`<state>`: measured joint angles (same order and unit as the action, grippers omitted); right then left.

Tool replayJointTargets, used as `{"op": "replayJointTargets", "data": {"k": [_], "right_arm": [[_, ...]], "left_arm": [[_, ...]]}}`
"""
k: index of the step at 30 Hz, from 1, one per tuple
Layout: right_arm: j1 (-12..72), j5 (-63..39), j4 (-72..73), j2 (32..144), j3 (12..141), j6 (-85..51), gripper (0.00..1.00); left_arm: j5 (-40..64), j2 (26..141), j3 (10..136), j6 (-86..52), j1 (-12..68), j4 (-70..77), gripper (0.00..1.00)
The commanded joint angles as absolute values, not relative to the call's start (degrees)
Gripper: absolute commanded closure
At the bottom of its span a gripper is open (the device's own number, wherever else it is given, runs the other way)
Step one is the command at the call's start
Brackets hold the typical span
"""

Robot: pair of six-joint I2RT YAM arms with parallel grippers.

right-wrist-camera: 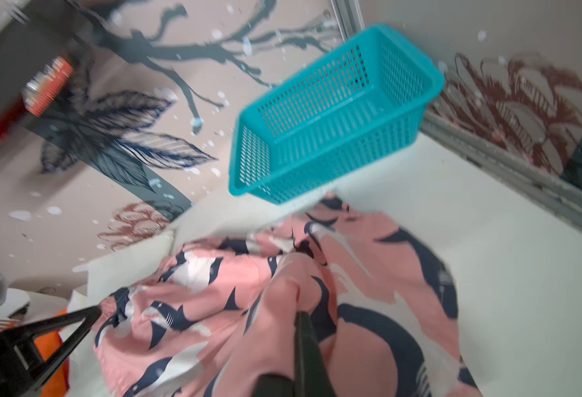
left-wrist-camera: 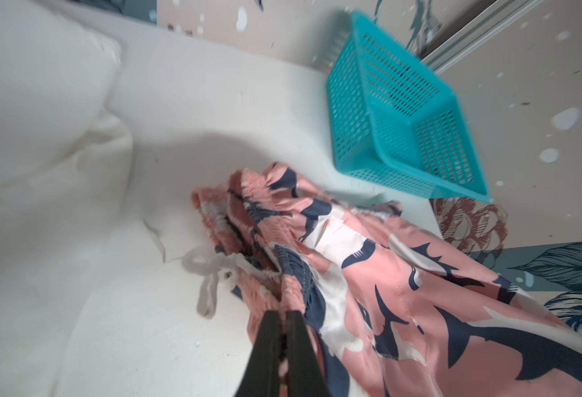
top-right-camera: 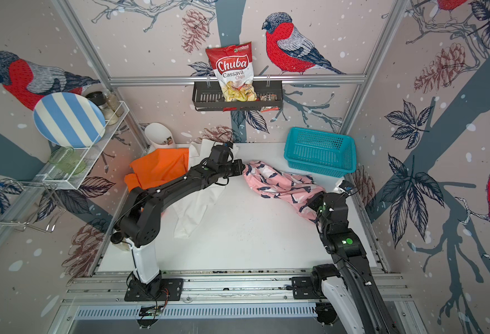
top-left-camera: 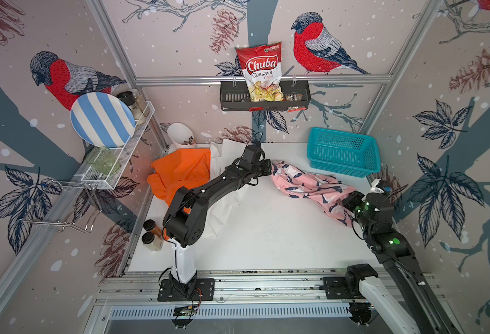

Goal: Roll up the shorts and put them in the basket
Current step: Flatten out the shorts at the center of the board.

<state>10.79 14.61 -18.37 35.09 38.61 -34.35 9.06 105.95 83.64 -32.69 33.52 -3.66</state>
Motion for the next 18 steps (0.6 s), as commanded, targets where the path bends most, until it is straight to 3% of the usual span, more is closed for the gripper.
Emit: {"op": "replayJointTargets", "data": {"k": [1,11,18], "right_arm": [[10.72,17.13,-16.87,34.99,43.91,-28.62,1.00],[10.72,14.99,-18.77,38.70,62.78,-20.36,1.00],[10.56,7.37,-19.54,50.39,66.95,-20.55,1.00]], "left_arm": [[4.61,99.04,81.61,-29.87,33.71,-5.36,1.00],[-3.49,74.44,75.07,-28.11,33.83,-12.31,1.00],[-10.27,68.45,73.95,-26.75,33.74,-18.49,1.00]]}}
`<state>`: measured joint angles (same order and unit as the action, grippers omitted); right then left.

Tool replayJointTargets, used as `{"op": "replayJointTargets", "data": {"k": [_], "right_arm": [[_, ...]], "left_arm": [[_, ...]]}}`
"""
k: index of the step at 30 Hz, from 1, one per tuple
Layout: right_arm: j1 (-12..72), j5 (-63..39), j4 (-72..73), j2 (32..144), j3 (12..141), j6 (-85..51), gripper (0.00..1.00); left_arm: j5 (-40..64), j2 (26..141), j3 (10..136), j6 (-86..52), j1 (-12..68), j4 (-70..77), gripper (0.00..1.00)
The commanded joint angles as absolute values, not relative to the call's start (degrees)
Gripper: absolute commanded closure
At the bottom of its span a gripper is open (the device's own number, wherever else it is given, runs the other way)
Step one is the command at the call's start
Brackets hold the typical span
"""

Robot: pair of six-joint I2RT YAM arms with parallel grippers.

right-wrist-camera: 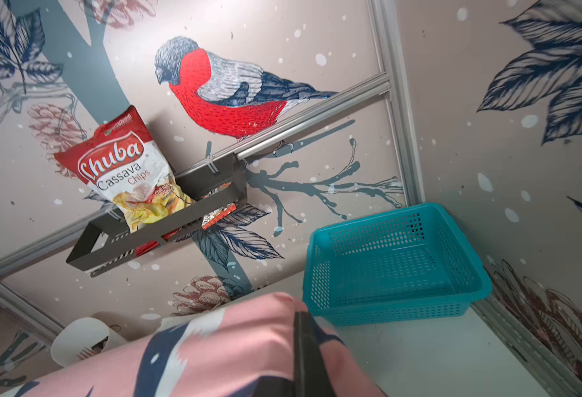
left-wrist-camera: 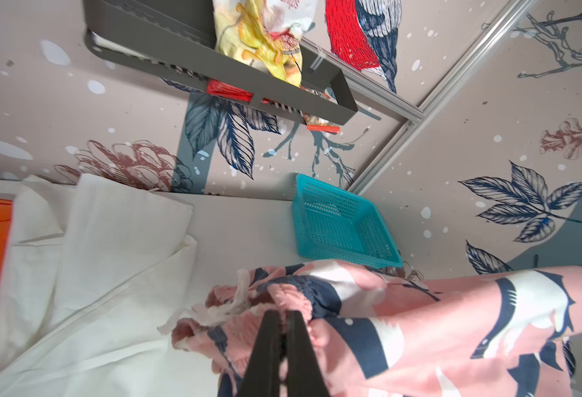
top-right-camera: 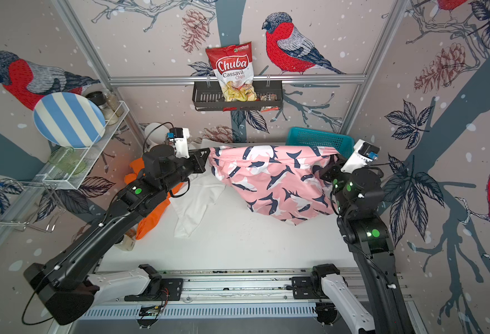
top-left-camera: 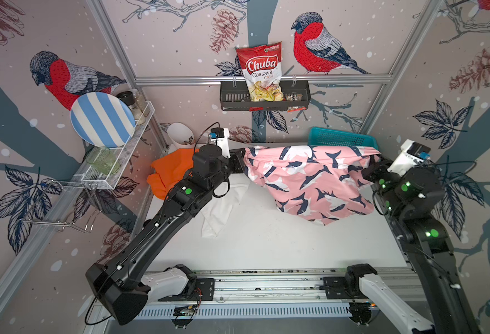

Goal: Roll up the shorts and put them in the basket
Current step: Flatten out the shorts at the center of the board.

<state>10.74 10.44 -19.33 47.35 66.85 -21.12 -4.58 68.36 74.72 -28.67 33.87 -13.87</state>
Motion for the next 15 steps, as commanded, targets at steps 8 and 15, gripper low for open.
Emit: {"op": "replayJointTargets", "data": {"k": [8,15], "right_arm": [[1.82,-3.76,-14.93,76.07,68.68,-23.32,0.79],[3.76,1.47,-20.14,77.68,67.88,-22.73,0.19]], "left_arm": [[-7.01,84.19,72.46,-25.49,26.91,-18.97,1.00],[-3.57,96.64,78.91,-23.64,22.16,-20.28,1.00]]}}
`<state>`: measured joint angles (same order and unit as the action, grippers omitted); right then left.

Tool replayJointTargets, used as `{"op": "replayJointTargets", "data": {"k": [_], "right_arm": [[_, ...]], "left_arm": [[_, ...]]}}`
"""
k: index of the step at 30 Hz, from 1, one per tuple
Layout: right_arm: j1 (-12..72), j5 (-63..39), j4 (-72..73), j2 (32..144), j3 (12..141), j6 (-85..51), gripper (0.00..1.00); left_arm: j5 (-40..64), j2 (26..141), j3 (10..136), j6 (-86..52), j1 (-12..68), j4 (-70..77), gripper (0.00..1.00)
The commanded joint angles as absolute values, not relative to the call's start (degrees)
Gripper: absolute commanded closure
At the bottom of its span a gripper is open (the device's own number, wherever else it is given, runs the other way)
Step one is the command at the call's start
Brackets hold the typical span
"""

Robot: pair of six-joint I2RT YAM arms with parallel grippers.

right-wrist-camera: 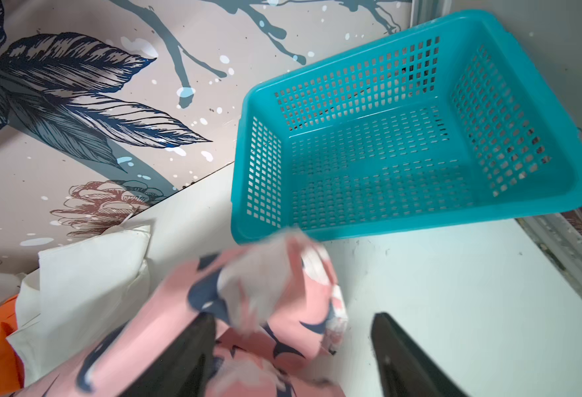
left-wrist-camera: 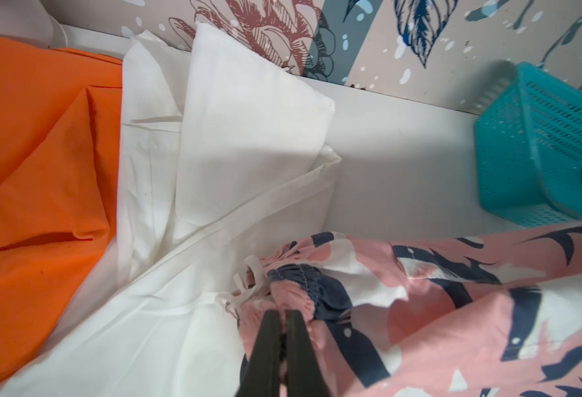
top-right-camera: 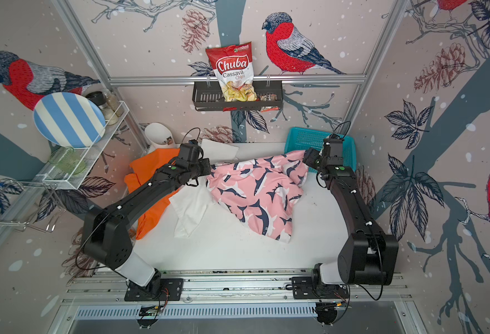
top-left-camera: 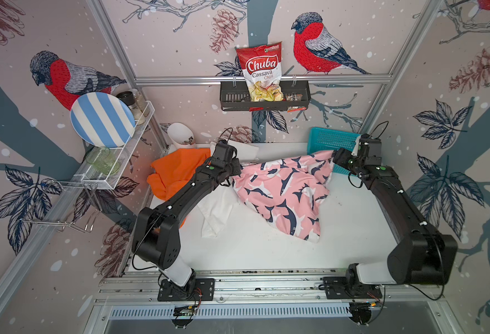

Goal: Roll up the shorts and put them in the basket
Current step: Flatten out the shorts at the center of the board.

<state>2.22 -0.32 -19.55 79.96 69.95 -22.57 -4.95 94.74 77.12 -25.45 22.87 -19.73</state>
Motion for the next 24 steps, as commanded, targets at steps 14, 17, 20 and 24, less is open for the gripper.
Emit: {"op": "replayJointTargets", "data": {"k": [14,17,20,24], "right_arm": [[29.47,11.59,-28.76,60.04,37.87,-46.73,0.01],[32.77,12.08,-29.94,60.74,33.51,-54.65,0.02],[36.00,12.20,-27.73,62.22,29.54,-59.40,0.05],[37.36,9.56,-22.17,65.23,26.59,-61.26,0.15]], "left_arm": [[-5.23,96.08,77.23,-24.23,21.71,-20.94,0.45],[-5.86,93.81,75.39,-24.67,21.62,-21.60,0.40],[-6.55,91.34,72.69,-25.44,21.62,-21.71,0.36],[-7.13,88.54,69.80,-26.01,21.45,-22.23,0.34]]}}
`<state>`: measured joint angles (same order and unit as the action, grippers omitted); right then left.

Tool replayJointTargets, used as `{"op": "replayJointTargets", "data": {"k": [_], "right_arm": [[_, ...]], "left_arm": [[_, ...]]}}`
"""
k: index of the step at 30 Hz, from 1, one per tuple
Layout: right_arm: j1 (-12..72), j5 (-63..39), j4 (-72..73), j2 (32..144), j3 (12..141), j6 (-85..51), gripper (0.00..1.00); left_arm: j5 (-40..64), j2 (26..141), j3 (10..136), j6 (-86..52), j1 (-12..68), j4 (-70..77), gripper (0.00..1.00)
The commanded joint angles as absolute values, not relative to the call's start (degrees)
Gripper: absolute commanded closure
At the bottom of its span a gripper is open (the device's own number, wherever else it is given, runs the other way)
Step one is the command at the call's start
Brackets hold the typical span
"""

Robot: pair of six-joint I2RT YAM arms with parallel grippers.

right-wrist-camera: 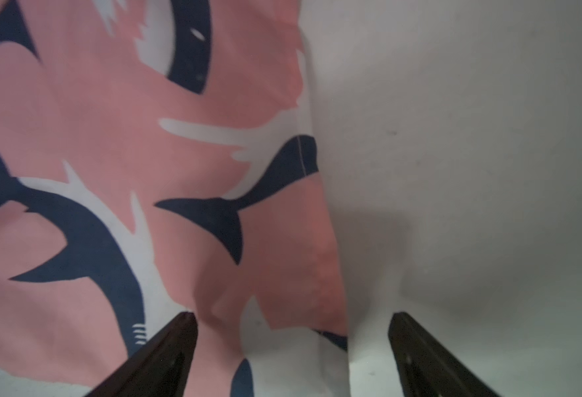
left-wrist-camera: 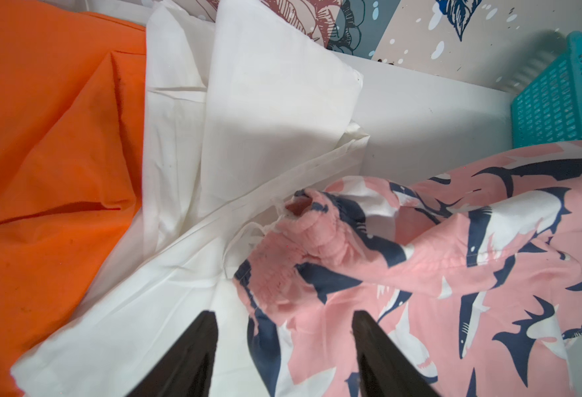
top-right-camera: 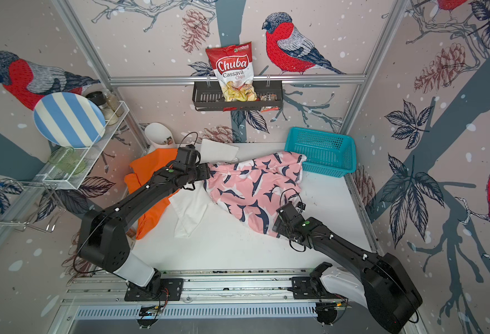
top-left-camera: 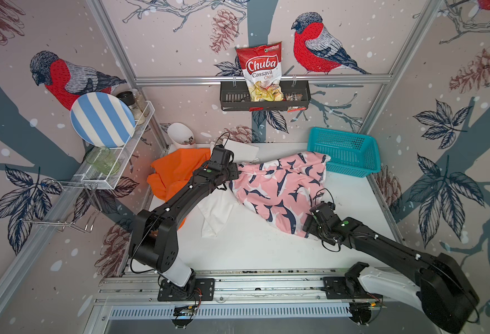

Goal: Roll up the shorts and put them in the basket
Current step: Flatten out the shorts at the center of the board.

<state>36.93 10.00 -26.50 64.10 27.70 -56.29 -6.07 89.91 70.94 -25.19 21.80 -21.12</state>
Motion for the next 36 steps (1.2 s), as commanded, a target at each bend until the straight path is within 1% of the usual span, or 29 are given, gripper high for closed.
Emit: {"op": "replayJointTargets", "data": {"k": [1,2,4,5,8,10,12,14,16,19,21,24,30,31,33,36], "right_arm": [[37.23,8.41,-20.55,65.91,26.06,-61.27,0.27],[36.85,7.27,-19.26,66.18,25.89,-61.11,0.44],[35.42,5.30,-17.68,65.38,26.04,-59.81,0.85],[34.33,5.13,-17.94,64.18,26.67,-58.95,1.00],[28.25,6.13,-19.89,58.10,30.54,-54.85,1.00],[21.79,7.40,-19.38,53.60,32.90,-51.89,1.00],[15.06,7.24,-18.31,51.45,35.16,-48.28,1.00],[7.57,5.39,-17.77,52.73,37.88,-44.59,1.00],[0.69,2.08,-17.62,56.85,40.69,-41.41,1.00],[-7.18,-4.33,-16.89,63.37,43.31,-38.56,1.00],[-10.43,-7.44,-16.08,66.82,44.39,-37.52,1.00],[-12.94,-9.60,-14.71,70.13,45.16,-36.73,1.00],[-13.49,-10.68,-13.37,71.54,45.10,-36.48,1.00],[-13.45,-10.87,-13.31,71.54,44.95,-36.48,1.00],[-13.40,-11.24,-13.27,71.54,44.62,-36.44,1.00],[-13.43,-11.64,-13.21,71.54,44.13,-36.47,1.00]], "left_arm": [[-7.12,87.81,69.00,-26.18,21.45,-22.27,0.34],[-7.03,87.20,68.34,-26.24,21.46,-22.31,0.34],[-6.86,85.87,66.75,-26.55,21.45,-22.57,0.34],[-6.54,85.26,66.04,-26.73,21.45,-22.52,0.34],[-4.47,83.41,63.40,-27.54,21.45,-22.11,0.34],[-2.33,82.41,61.20,-28.19,21.45,-21.26,0.35],[-0.45,82.09,58.94,-28.93,21.46,-20.21,0.35],[1.41,82.26,57.49,-29.83,21.53,-19.25,0.36],[3.25,82.48,53.75,-31.14,22.32,-17.46,0.38],[4.04,82.81,50.76,-33.02,24.48,-15.33,0.40],[4.17,83.34,49.64,-34.40,26.46,-14.04,0.43],[5.13,84.72,48.74,-36.53,29.63,-11.52,0.44],[7.12,91.41,49.83,-37.37,34.02,-7.53,0.50],[7.12,92.56,50.43,-36.89,34.56,-7.10,0.49],[7.33,94.39,51.57,-36.39,35.15,-5.81,0.45],[7.31,96.96,53.97,-34.91,35.42,-4.01,0.44]]}}
